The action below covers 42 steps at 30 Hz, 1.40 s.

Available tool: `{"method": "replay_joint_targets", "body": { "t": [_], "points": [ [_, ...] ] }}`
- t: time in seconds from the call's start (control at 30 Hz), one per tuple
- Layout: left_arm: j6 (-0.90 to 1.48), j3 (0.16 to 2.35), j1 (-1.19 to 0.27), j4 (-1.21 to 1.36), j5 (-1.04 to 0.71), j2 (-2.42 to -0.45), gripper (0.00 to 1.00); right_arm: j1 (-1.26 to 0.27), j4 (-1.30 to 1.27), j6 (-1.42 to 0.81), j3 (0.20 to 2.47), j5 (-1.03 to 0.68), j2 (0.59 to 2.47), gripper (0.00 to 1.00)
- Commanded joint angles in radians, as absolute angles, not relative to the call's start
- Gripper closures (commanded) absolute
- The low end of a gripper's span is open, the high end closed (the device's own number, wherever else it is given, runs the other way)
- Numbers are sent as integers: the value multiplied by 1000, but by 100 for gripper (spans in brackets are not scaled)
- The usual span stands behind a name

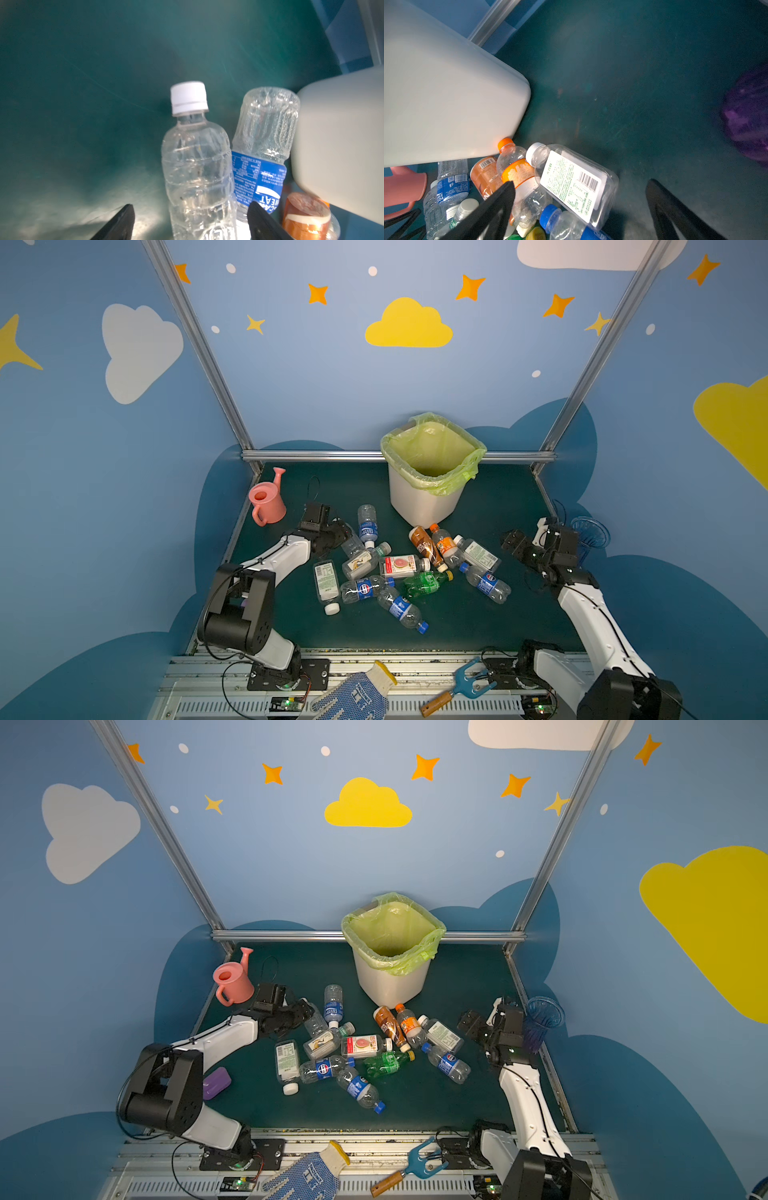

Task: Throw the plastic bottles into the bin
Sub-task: 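Lower the right gripper while the left gripper grasps a clear water bottle, then lift the clear water bottle over the bin and release it with the left gripper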

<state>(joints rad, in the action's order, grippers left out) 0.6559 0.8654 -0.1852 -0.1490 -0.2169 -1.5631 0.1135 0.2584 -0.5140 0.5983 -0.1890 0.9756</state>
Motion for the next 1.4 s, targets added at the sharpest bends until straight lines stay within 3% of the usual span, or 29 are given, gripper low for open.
{"method": "replay_joint_targets", "body": {
  "t": [0.0,0.27,0.87,1.0,1.1,1.37],
  "points": [
    [658,911,-183,-131,-313,-1598,19,135,230,-538,586,-198,947,2],
    [663,946,-172,-133,-365,-1686,26,170,226,-563,595,-219,956,2],
    [655,992,-131,-111,-447,-1805,32,216,227,-589,600,-263,953,2],
    [661,986,-126,-89,-470,-1812,44,234,224,-596,595,-277,950,2],
    [682,972,-112,-61,-479,-1784,51,243,227,-601,593,-283,949,2],
    [692,1007,-27,-83,-486,-1544,54,264,227,-599,585,-287,939,2]
  ]
}}
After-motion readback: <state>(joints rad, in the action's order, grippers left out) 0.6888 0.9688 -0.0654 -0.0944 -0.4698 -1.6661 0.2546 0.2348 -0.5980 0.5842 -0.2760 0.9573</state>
